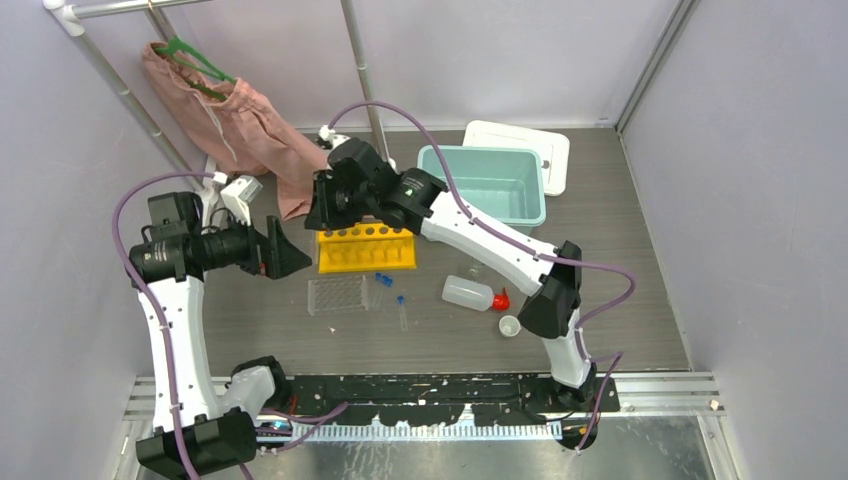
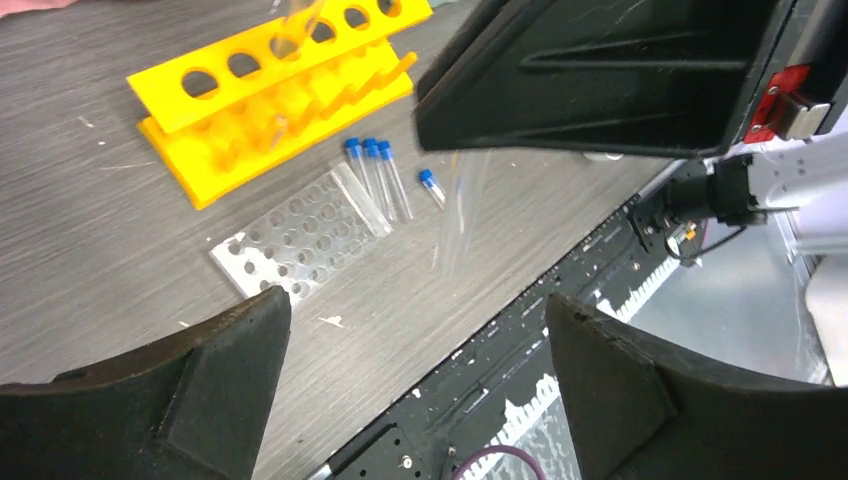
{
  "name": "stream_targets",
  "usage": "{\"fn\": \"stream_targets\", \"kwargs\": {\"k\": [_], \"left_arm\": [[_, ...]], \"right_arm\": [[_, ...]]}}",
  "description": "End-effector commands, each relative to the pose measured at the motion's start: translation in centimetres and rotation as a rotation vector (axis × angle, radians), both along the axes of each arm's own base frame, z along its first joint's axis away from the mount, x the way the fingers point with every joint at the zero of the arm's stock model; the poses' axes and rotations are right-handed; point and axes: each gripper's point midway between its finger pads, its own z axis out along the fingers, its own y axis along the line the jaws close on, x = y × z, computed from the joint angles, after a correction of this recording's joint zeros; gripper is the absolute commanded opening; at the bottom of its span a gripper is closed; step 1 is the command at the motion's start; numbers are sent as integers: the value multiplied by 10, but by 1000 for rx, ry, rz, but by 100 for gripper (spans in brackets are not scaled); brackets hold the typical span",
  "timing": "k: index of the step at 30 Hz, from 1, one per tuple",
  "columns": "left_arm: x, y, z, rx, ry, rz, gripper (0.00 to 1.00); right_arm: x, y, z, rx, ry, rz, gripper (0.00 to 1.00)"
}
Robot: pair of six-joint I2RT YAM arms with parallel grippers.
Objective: Organize the chemistry lab equipment
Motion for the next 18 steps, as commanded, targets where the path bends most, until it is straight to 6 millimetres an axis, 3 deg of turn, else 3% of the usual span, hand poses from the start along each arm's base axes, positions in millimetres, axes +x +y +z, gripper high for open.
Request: {"fn": "stream_targets", "kwargs": {"k": [1,5,9,12,18], "left_arm": [[20,16,-2,46,2,99,100],[26,24,-8,60,58,142,100],[31,33,-19,84,122,186,100],[33,39,-26,105,161,210,100],[33,42,-32,123,186,222,100]], "right_arm": [[27,-46,39,-36,-218,-158,1],[53,-80,15,-154,-341,-304,1],[67,-101,-13,-220,-450,-390,1],[72,-107,-32,-233,-527,-431,1],[74,-107,-46,-227,-675,-478,1]]}}
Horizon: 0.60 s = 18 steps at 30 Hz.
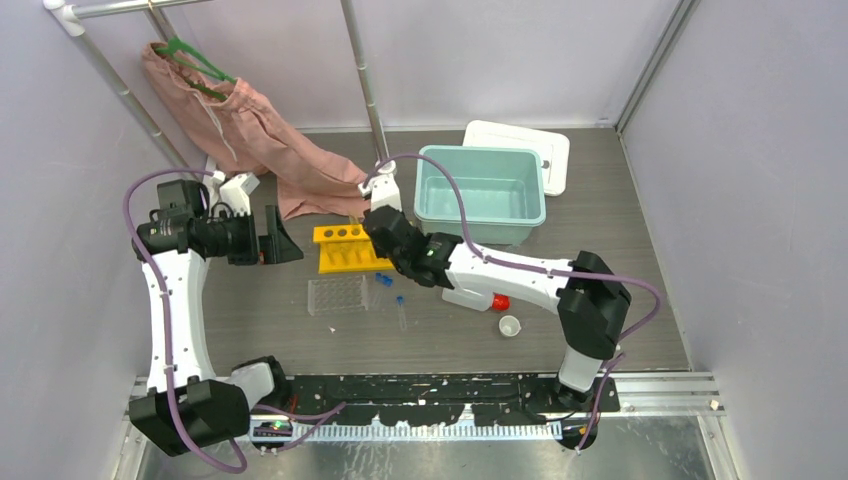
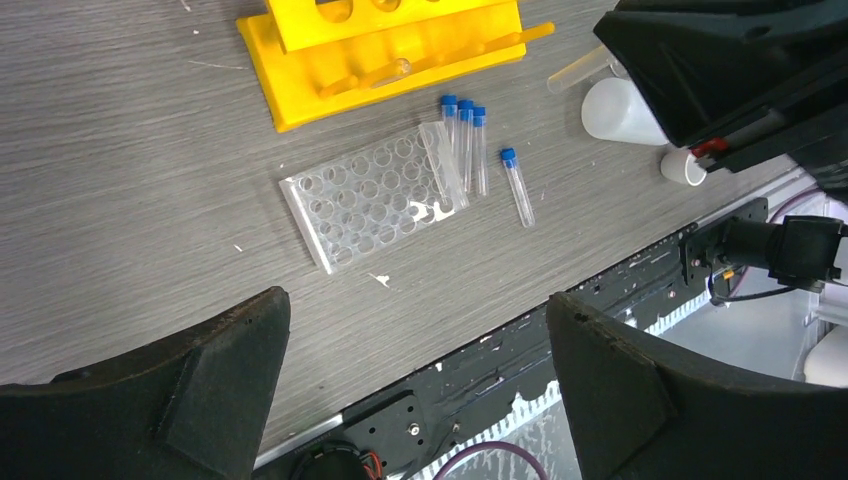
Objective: Organize the chemistry lab equipment
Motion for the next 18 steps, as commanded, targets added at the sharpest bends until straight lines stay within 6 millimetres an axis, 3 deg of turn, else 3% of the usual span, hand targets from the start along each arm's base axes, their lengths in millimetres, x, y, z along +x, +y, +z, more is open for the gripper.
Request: {"fn": "stream_targets", "kwargs": {"k": [1,18], "left_arm": [[5,6,9,31,-37,18,100],[6,9,-1,41,-13,19,100]], "right_arm": [[17,7,60,127,-259,-59,1],[24,9,20,80,-275,-104,1]]}}
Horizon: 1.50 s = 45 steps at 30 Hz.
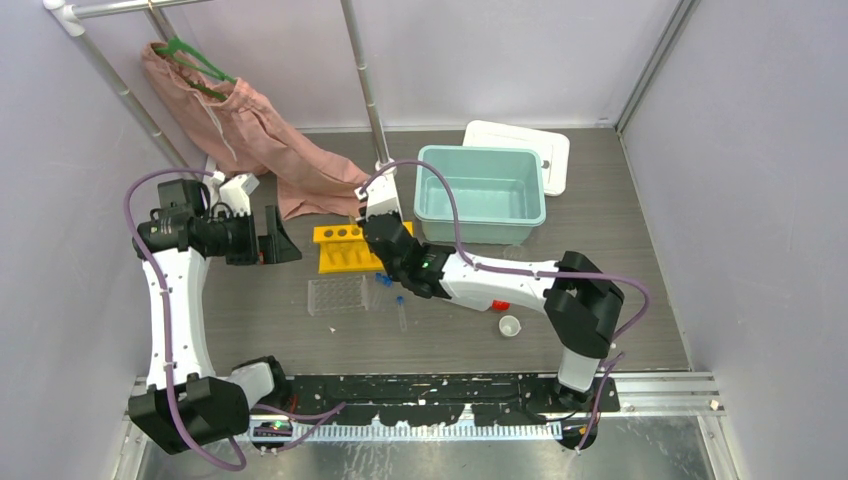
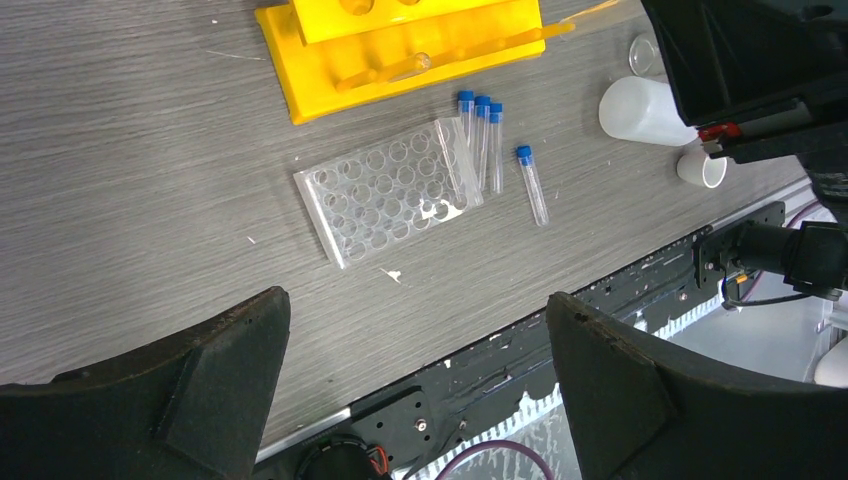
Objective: Organize the chemistry lab equipment
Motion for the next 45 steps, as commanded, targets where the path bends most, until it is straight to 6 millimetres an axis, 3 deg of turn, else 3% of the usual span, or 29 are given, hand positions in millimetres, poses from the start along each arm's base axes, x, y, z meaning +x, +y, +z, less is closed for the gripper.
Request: {"fn": "stream_targets", "kwargs": {"k": [1,34,37,45], "left_arm": [[5,2,5,9,-33,0,100],[6,5,6,27,-37,4,100],[6,5,6,28,-37,6,100],[6,5,8,31,-42,6,100]], "right_arm": [[6,-2,5,45,-34,-43,1],[9,-4,-41,13,2,-75,1],[8,-5,-36,22,-3,-74,1],[6,-7,6,81,-42,-62,1]]}}
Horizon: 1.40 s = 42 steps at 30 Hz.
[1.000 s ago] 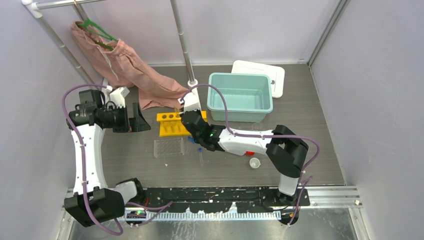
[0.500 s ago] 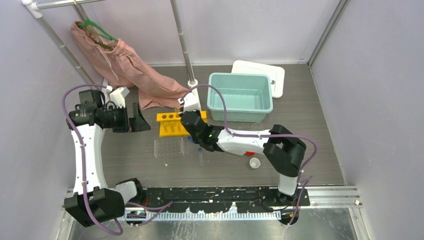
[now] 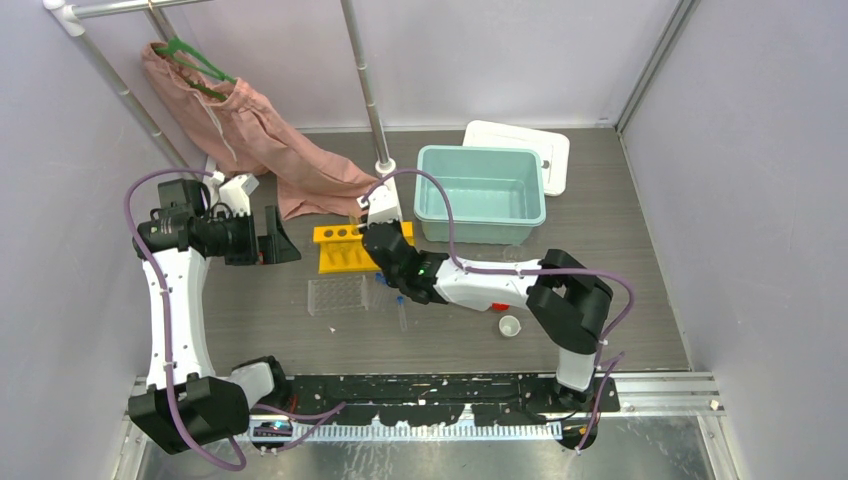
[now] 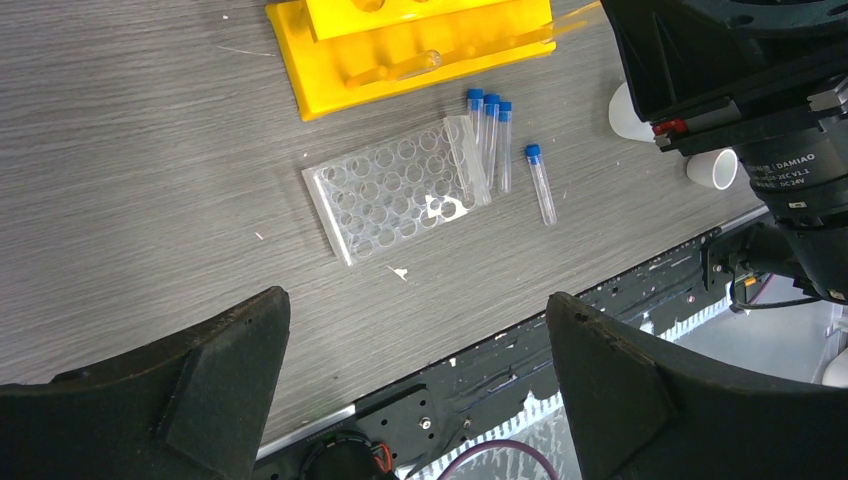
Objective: Organize the chemistry lab equipment
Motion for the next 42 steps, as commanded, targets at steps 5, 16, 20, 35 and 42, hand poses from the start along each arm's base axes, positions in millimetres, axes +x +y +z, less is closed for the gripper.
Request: {"fn": "stream_targets", "kwargs": {"k": [5,16,20,35,42], "left_arm": [[6,2,10,14,-46,-3,100],[4,3,10,21,-46,-3,100],[4,3,10,23,-46,-5,100],[5,4,11,24,-48,-6,100],[5,4,11,25,-49,-6,100]], "right_arm": [[-1,-8,52,93,-55,-9,1],[-1,-2,35,78,-31,-7,1],[2,-2,26,63,-25,-13,1],[10,-4,-3,32,9,-29,1],[9,-3,-14,20,23,-30,1]]}}
